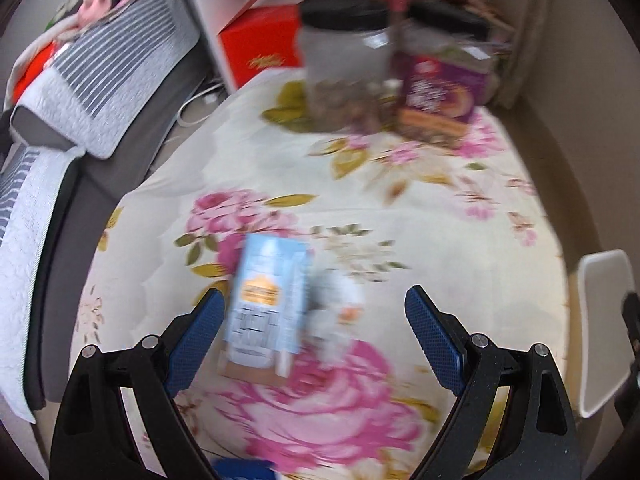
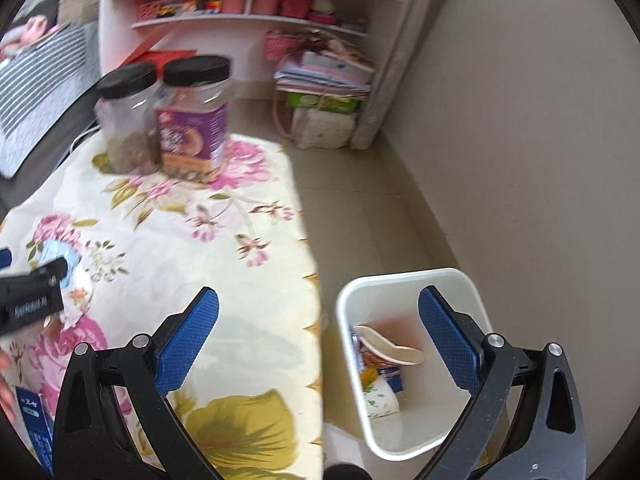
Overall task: Collect trash
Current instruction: 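Grasp the blue milk carton with the left tool while the right tool grasps the white tissue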
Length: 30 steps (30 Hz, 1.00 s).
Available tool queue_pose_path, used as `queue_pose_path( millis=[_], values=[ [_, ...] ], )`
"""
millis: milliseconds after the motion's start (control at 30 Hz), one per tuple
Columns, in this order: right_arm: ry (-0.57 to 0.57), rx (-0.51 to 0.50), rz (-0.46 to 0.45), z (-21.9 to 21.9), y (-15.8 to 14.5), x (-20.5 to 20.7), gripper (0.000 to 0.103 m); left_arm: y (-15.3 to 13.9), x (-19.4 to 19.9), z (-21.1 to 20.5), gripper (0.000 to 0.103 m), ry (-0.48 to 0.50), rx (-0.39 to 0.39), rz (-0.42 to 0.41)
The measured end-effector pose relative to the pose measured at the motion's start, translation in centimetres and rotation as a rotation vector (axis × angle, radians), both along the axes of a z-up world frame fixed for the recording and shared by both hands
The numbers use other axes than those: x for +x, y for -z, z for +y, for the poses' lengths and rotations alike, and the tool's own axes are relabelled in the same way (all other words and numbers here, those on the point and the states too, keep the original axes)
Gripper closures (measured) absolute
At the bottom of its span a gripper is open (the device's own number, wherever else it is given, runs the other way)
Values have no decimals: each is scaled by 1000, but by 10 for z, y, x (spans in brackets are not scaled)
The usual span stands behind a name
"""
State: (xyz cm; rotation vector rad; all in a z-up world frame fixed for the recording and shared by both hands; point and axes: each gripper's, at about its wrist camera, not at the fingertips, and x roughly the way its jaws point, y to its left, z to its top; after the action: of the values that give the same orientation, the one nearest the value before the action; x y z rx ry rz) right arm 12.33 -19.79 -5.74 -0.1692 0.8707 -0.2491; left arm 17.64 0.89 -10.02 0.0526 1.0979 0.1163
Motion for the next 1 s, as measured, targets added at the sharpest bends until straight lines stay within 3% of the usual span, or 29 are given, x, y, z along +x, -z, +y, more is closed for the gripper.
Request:
queue_pose_path(
  millis=[300,567,633,700,833,1000],
  values=[
    [-80,6,81,35,23,20,7,39,32,53,14,-71,-3,156],
    [-126,49,140,55,35,36,7,77,39,53,17,-31,-57,264],
    [-129,96,168,56,39,40,7,77,41,55,35,-27,-104,264],
    [-132,152,201,58,44,44,7,77,41,58,46,-8,-141,268],
    [-150,246,268,67,58,52,7,73,35,60,46,29,-159,245],
    [-174,309,300,90,70,62,7,38,22,83,46,31,-174,143]
  ],
)
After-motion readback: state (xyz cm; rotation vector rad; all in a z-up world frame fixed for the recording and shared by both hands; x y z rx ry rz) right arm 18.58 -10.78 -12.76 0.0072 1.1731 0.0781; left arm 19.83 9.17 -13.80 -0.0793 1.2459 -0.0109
